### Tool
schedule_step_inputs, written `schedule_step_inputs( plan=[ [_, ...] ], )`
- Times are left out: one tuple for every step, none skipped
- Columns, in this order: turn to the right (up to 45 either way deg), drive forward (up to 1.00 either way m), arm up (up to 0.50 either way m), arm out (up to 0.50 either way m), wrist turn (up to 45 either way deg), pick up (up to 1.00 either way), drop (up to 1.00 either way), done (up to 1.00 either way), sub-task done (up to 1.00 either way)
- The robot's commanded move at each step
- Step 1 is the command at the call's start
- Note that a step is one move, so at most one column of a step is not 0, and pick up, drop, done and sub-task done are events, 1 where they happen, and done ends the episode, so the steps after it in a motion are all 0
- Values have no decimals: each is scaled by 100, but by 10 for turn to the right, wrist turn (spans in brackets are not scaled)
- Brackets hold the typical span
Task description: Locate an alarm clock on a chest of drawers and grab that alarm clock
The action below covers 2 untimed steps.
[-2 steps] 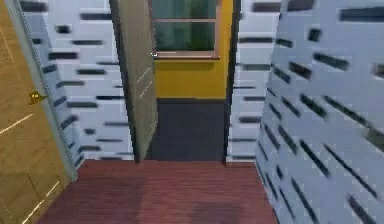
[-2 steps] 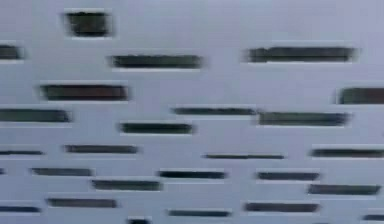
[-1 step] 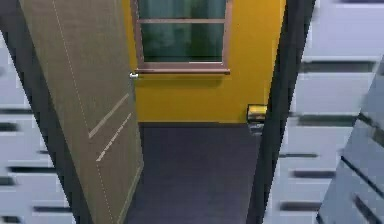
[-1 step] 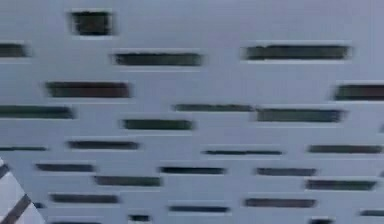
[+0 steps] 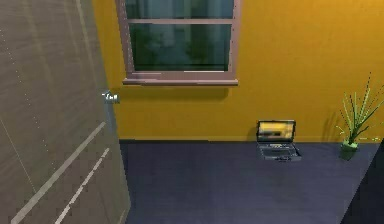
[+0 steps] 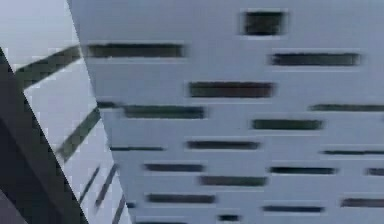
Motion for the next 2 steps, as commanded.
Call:
schedule_step_inputs(
  plan=[
    [90,0,0,0,0,0,0,0,0],
    [30,0,0,0,0,0,0,0,0]
  ],
)
